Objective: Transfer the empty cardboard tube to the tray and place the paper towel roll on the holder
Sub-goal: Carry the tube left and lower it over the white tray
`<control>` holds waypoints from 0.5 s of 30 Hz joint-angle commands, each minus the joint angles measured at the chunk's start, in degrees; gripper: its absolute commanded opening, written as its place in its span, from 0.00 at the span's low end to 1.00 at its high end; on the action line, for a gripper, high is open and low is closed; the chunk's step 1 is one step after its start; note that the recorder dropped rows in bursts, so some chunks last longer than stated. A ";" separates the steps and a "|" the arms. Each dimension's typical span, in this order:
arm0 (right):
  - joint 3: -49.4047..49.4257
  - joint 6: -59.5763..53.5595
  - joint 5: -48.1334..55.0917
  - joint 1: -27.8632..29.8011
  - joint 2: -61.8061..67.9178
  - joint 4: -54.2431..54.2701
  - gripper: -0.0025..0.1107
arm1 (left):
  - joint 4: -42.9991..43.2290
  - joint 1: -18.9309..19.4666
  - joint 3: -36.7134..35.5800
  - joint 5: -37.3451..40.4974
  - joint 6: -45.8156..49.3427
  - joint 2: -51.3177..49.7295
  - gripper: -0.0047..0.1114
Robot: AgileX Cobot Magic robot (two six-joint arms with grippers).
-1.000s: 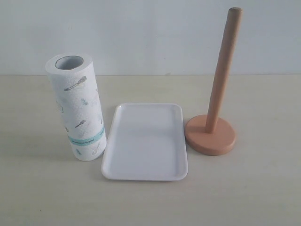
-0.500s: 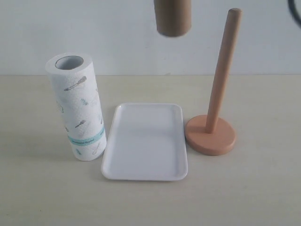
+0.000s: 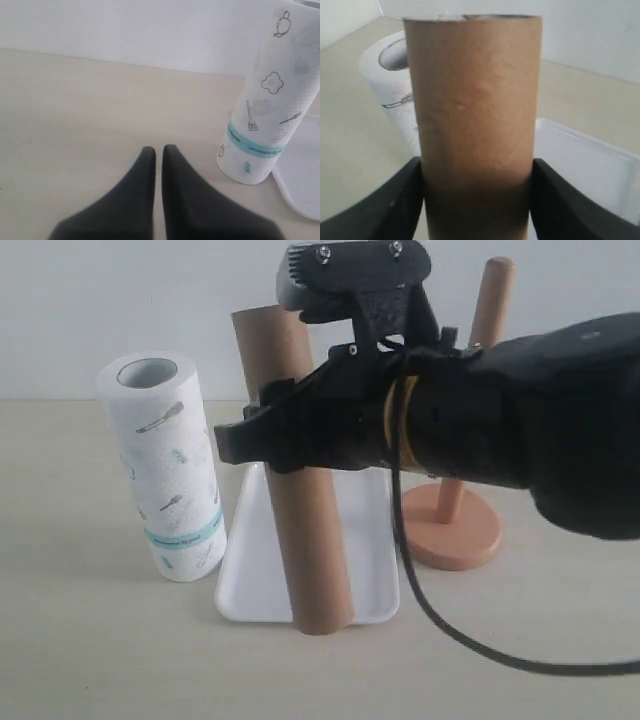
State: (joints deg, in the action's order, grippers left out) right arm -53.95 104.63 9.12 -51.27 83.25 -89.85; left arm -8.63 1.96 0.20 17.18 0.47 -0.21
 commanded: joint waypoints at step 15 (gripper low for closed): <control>-5.64 0.17 -14.94 14.05 9.57 12.91 0.02 | -0.35 0.14 -0.20 -0.31 0.01 0.21 0.08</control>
State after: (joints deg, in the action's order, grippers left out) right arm -59.26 104.32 -4.10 -37.68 91.36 -75.00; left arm -8.63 1.96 0.20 17.18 0.47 -0.21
